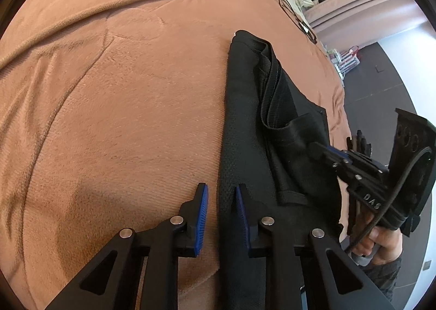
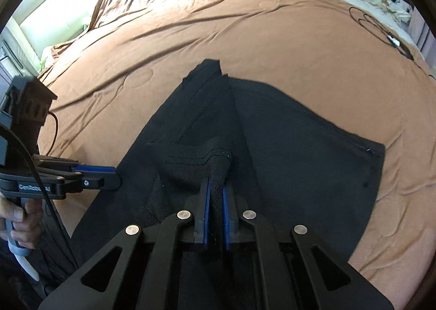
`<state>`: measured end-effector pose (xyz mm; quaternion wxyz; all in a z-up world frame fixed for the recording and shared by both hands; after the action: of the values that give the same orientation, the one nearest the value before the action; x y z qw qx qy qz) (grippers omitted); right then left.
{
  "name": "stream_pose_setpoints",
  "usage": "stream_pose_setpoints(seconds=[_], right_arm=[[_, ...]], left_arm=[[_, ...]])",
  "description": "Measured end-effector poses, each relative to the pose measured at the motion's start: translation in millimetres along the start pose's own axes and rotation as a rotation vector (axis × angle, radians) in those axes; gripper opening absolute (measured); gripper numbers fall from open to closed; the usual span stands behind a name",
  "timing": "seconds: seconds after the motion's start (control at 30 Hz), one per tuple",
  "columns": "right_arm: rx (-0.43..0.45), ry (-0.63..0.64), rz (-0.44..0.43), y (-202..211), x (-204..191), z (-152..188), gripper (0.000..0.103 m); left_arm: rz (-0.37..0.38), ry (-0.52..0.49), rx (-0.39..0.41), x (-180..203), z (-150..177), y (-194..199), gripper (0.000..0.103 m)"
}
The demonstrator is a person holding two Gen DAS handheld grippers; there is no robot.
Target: Fold small clothes
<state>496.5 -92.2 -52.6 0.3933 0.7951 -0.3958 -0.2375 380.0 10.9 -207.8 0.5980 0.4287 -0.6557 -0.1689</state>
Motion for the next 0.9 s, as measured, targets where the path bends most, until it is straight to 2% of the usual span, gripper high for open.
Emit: stream_pose_setpoints(seconds=[0.4, 0.9], right_arm=[[0.076, -0.078, 0.082, 35, 23, -2, 0.004], [0.129, -0.264, 0.177, 37, 96, 21, 0.004]], left_arm=[[-0.004, -0.004, 0.005, -2, 5, 3, 0.020], [-0.102, -0.067, -0.005, 23, 2, -9, 0.020]])
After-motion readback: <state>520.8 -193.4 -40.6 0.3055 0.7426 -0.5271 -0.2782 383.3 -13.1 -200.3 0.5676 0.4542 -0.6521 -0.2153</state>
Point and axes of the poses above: each gripper's, at about its wrist camera, not at the fingertips, and y roughly against the way its jaws point, x to its right, z to its underside, the point moved 3 cm from there along -y, roughly the way its jaws point, and after that the axes turned 2 degrees about z, right-handed, at the moved point
